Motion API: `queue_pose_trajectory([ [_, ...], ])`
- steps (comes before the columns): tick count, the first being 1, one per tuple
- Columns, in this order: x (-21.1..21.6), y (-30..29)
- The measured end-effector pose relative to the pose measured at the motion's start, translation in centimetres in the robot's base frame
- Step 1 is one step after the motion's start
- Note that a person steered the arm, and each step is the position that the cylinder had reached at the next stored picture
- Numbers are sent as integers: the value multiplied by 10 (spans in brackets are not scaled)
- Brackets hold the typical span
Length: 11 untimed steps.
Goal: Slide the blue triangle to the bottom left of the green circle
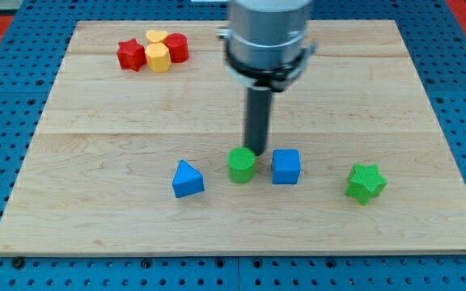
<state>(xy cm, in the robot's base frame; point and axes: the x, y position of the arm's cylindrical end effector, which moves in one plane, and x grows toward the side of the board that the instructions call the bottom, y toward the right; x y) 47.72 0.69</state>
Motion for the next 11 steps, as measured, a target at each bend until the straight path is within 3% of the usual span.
queue_pose_trajectory([
  [3, 25, 107],
  [4, 11, 62],
  [6, 0, -105],
  [7, 35, -157],
  [8, 65, -169],
  [9, 41, -152],
  [10, 34, -65],
  [11, 41, -19],
])
